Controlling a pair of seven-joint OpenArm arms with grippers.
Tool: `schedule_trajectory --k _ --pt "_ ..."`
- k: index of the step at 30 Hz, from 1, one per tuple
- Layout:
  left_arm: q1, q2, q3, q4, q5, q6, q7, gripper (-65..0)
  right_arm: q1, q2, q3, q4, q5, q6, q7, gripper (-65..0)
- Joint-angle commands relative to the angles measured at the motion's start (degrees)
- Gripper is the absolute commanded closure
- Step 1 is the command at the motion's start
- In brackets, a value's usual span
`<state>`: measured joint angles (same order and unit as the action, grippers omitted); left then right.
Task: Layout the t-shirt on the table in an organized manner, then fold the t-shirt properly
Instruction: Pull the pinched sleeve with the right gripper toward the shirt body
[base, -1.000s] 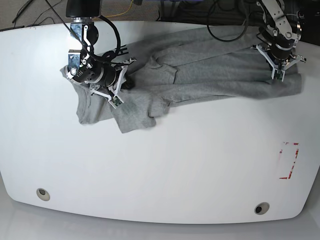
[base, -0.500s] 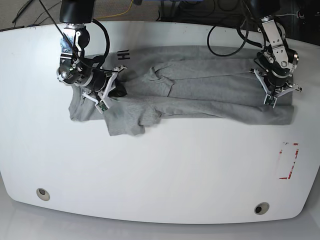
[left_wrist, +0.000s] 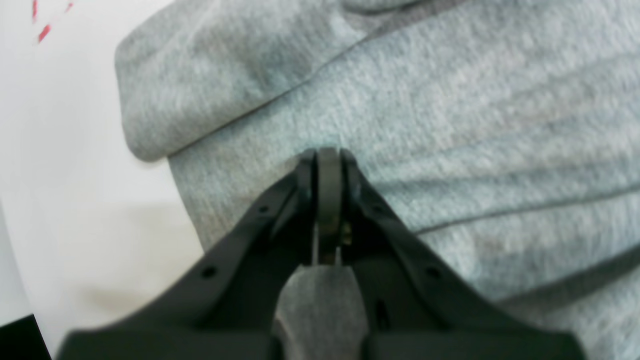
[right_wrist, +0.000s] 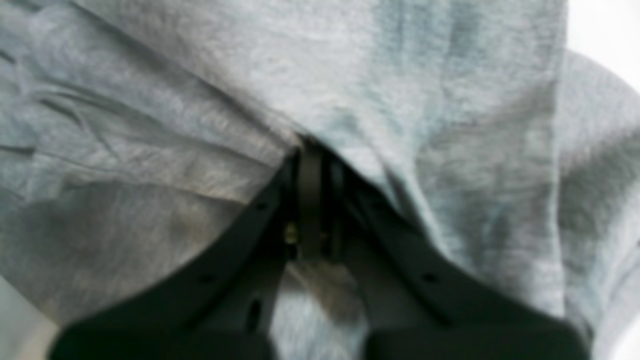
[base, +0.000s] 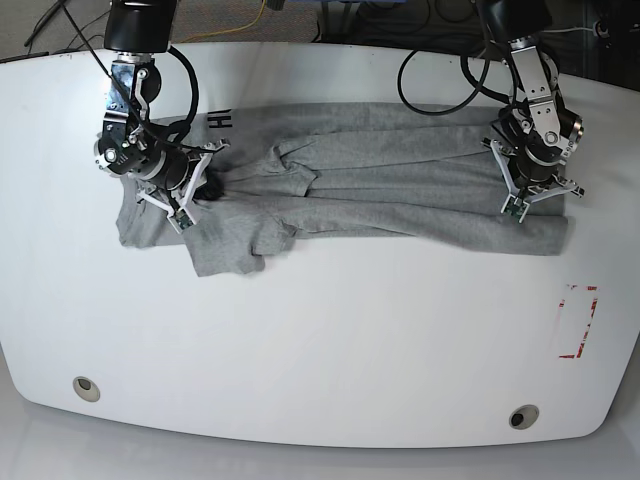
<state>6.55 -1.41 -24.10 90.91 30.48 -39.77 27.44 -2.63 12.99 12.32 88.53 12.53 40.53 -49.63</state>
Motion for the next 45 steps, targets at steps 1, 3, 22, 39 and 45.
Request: schedule_trajectory --k 1,3,22,39,45 --pt "-0.17 -0.30 -0.12 2.14 1.04 -0.23 1.35 0.0 0.48 0.59 0.47 4.70 -1.33 -0.53 -2.37 -10.0" --pt "-0.17 -0.30 -0.12 3.20 1.04 -0.23 1.35 0.0 0.48 0.41 0.47 7.25 -1.33 -0.53 -3.87 -13.2" --pt "-0.17 -0.57 0.67 10.40 -2.66 -0.23 1.35 -25.7 8.48 -3.37 0.74 12.79 -1.77 -0.53 -7.91 -44.0" --pt "-3.86 -0.30 0.23 12.78 -5.20 -0.23 1.17 -25.7 26.94 -3.02 7.86 -21.23 -1.41 -0.53 0.62 -46.5" --pt "-5.62 -0.30 -0.65 12.78 -5.12 -0.23 1.17 -25.7 29.23 -1.87 8.39 -27.30 -1.41 -0.53 2.64 -46.5"
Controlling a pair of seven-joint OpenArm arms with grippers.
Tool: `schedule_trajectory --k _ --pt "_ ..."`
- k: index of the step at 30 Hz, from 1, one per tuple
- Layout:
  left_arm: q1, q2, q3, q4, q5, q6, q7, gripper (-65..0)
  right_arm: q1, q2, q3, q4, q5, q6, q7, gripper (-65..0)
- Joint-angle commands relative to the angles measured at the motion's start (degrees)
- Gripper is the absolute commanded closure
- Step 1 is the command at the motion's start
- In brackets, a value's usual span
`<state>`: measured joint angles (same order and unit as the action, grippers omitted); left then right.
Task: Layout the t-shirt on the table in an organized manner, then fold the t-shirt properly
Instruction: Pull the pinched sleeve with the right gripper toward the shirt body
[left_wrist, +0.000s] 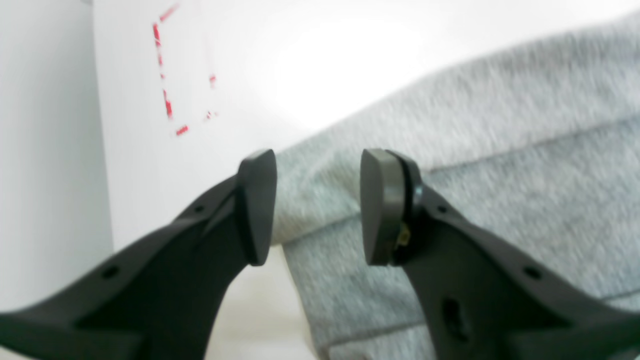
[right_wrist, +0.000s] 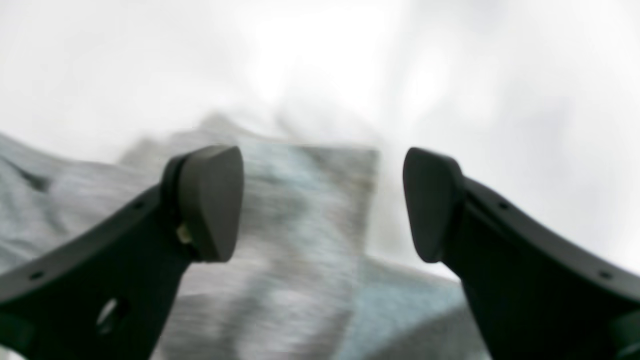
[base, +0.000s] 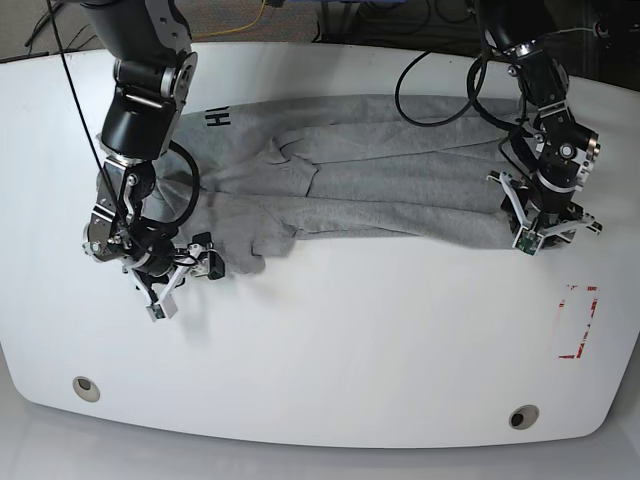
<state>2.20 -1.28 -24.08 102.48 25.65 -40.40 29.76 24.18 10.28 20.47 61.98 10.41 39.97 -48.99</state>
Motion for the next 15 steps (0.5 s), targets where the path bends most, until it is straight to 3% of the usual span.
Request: schedule_trajectory --k 1,15 --pt "-1.71 -0.44 -1.02 1.22 -0.20 0.40 -1.14 -25.7 2.58 0.84 0.23 -1.62 0.71 0.03 2.53 -46.5" --pt "-2.59 -0.61 -2.25 1.22 -0.11 0.40 -1.14 -25.7 2.14 2.42 0.23 -7.69 0.79 0.03 5.61 -46.5"
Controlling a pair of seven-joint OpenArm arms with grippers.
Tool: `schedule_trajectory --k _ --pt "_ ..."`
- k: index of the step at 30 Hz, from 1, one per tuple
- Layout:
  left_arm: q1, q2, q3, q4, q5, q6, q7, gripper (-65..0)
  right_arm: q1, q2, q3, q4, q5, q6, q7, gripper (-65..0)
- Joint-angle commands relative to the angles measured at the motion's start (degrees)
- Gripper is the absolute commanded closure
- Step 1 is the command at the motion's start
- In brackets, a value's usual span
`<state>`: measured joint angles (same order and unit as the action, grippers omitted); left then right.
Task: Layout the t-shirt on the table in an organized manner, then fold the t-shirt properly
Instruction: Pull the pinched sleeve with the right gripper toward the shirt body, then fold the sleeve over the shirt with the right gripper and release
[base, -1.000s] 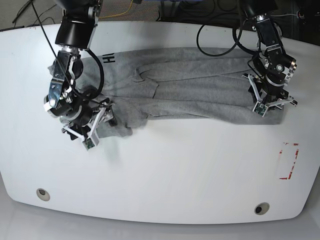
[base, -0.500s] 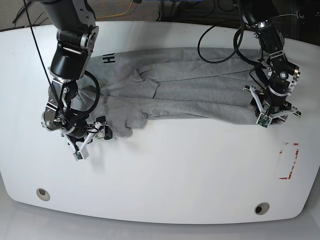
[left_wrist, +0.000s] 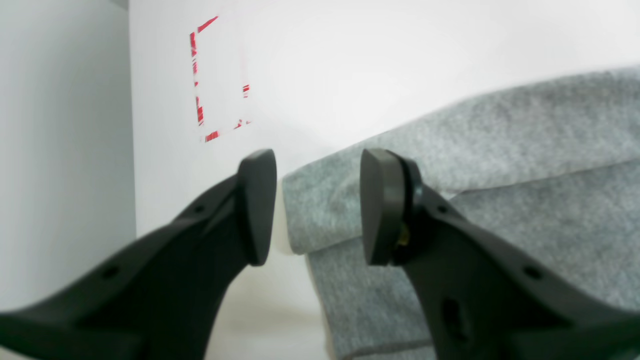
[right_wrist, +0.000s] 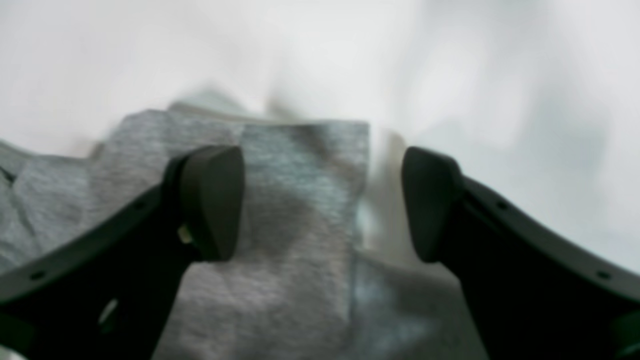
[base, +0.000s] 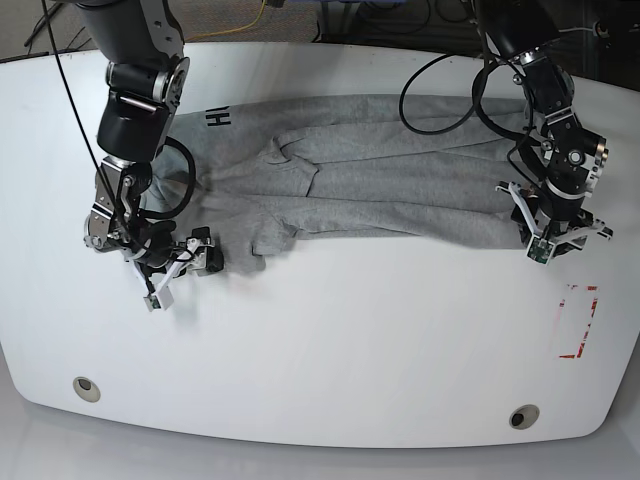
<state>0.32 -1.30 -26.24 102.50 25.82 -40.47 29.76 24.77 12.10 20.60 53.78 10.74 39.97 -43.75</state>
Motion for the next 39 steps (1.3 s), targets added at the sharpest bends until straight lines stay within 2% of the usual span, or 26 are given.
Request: schedule_trajectory --k 1,5,12,16,25,27,31,33,39 --pt "-0.71 -0.59 -0.09 1.19 -0.29 0.47 -1.14 -25.7 1.38 0.43 0.10 0.51 0.47 0.03 0.36 -46.5" --pt "-0.71 -0.59 -0.18 1.19 -0.29 0.47 -1.05 -25.7 0.15 0.17 0.10 0.77 0.47 0.03 0.10 -45.5" --pt "-0.71 -0.59 -0.18 1.19 -0.20 0.47 -1.05 -25.7 -0.73 -1.77 -0.16 0.77 0.47 0.03 -0.08 -35.0" --pt "-0.71 -0.59 -0.18 1.19 -0.20 0.47 -1.14 -25.7 -0.82 -1.94 -0.16 0.77 0.47 0.03 -0.08 -31.1" --pt "-0.71 -0.68 -0.18 1.19 -0.20 0.47 -1.14 -25.7 -0.82 -1.94 -0.25 0.77 0.47 0.03 -1.57 -28.8" --pt "-0.71 -0.68 -0.18 1.19 -0.20 0.47 -1.14 -25.7 -0.73 -1.94 -0.25 0.86 0.47 0.03 -1.66 -24.1" --pt "-0.71 -0.68 -0.18 1.11 -0.20 0.47 -1.14 -25.7 -0.73 -1.94 -0.25 2.44 0.47 0.03 -1.75 -5.4" --pt "-0.71 -0.59 -0.18 1.11 -0.20 0.47 -1.14 -25.7 -0.73 -1.94 -0.25 3.41 0.47 0.03 -2.28 0.0" --pt "-0.80 -0.50 -0.18 0.93 -0.20 0.47 -1.23 -25.7 -0.91 -1.94 -0.25 8.42 2.40 0.03 -8.25 0.0"
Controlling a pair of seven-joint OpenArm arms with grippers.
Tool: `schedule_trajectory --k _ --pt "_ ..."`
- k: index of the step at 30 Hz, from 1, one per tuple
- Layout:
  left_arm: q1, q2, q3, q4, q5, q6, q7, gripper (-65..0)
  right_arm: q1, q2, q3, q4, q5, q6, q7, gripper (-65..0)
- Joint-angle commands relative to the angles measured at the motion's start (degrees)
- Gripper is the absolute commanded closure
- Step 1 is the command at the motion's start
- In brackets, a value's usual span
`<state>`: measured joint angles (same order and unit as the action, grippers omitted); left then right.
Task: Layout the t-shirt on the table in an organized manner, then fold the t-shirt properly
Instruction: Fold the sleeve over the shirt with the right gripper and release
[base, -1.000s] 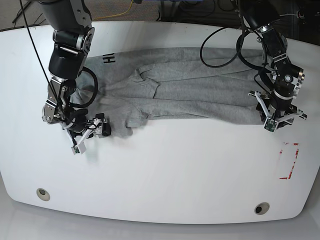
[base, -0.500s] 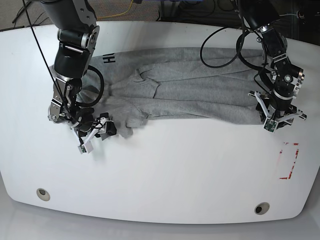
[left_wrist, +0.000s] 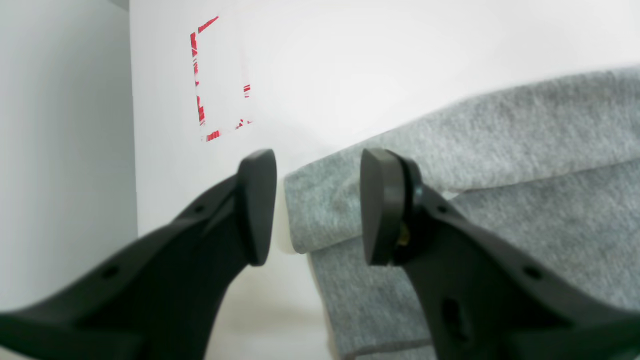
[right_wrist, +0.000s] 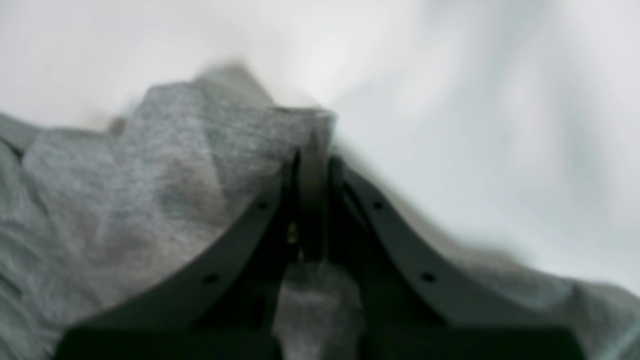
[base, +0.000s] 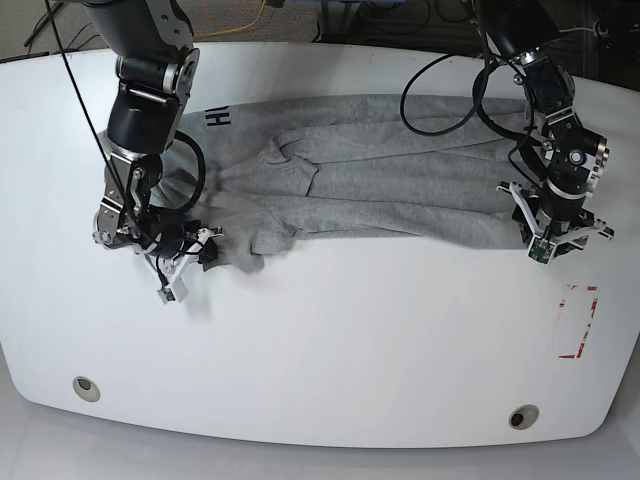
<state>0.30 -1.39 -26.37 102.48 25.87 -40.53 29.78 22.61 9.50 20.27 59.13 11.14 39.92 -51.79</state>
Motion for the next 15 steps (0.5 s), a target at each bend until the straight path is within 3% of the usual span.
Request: schedule_trajectory --k 1,15 --pt "-0.78 -0.41 -0.05 0.95 -0.24 0.53 -1.25 -25.7 0.99 0.66 0.08 3.94 2.97 0.08 -1.00 0.0" --pt "-0.87 -0.59 0.22 0.69 -0.15 0.53 -1.25 -25.7 -9.64 0.83 0.08 21.70 25.66 0.08 -21.48 0.0"
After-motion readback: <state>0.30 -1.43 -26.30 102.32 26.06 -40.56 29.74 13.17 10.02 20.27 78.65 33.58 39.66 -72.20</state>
